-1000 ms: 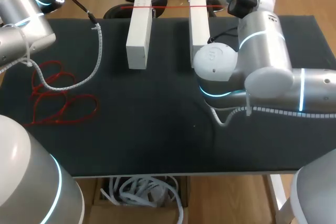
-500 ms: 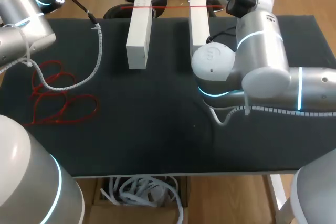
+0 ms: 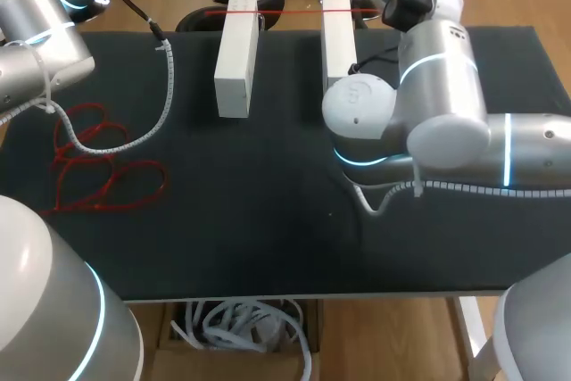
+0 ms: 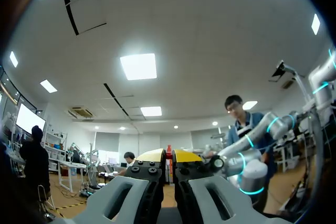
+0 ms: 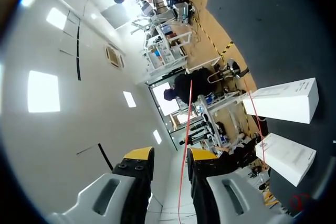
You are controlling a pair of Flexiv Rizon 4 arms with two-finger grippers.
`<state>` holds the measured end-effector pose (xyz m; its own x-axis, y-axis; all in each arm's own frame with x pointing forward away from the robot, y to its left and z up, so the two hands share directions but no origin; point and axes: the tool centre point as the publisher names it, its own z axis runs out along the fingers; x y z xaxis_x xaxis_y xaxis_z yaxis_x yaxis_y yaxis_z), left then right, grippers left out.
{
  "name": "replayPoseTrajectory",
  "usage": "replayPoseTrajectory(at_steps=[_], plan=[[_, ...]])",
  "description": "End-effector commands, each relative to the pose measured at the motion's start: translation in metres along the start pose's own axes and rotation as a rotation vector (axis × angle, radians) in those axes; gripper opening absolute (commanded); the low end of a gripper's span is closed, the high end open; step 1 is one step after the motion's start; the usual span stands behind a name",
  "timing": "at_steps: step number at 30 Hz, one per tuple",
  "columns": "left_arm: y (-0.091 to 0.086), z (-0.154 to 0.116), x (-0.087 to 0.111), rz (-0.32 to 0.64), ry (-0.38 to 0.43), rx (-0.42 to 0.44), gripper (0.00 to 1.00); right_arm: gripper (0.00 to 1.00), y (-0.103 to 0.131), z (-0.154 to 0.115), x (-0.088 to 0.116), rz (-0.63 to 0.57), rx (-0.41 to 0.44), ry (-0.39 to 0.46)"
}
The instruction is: Grab the tape and strap the tape.
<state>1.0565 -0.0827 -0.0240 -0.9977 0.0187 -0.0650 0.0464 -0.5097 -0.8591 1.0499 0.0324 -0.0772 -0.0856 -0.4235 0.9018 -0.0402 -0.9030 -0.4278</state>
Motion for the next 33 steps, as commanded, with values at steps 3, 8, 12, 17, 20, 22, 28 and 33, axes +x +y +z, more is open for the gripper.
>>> replayPoseTrajectory(at_steps=[3,8,12,17,20,22,28,33], plan=[[0.001,0.000,0.000,0.001,0.000,0.001,0.00,0.21,-0.001,-0.001,0.001,0.000,-0.010,-0.003],[0.001,0.000,0.000,0.001,0.000,0.001,0.00,0.00,0.003,0.004,-0.001,-0.018,-0.017,-0.003],[0.001,0.000,0.000,0.001,0.000,0.001,0.00,0.00,0.011,0.007,-0.003,-0.029,-0.026,-0.010],[0.001,0.000,0.000,0.001,0.000,0.001,0.00,0.00,0.014,0.003,0.001,-0.112,-0.006,-0.018],[0.001,0.000,0.000,0.001,0.000,0.001,0.00,0.00,0.013,0.002,0.002,-0.140,0.006,-0.031],[0.001,0.000,0.000,0.001,0.000,0.001,0.00,0.00,0.013,0.002,0.002,-0.140,0.006,-0.031],[0.001,0.000,0.000,0.001,0.000,0.001,0.00,0.00,0.013,0.002,0.002,-0.140,0.006,-0.031],[0.001,0.000,0.000,0.001,0.000,0.001,0.00,0.00,0.013,0.002,0.002,-0.140,0.006,-0.031]])
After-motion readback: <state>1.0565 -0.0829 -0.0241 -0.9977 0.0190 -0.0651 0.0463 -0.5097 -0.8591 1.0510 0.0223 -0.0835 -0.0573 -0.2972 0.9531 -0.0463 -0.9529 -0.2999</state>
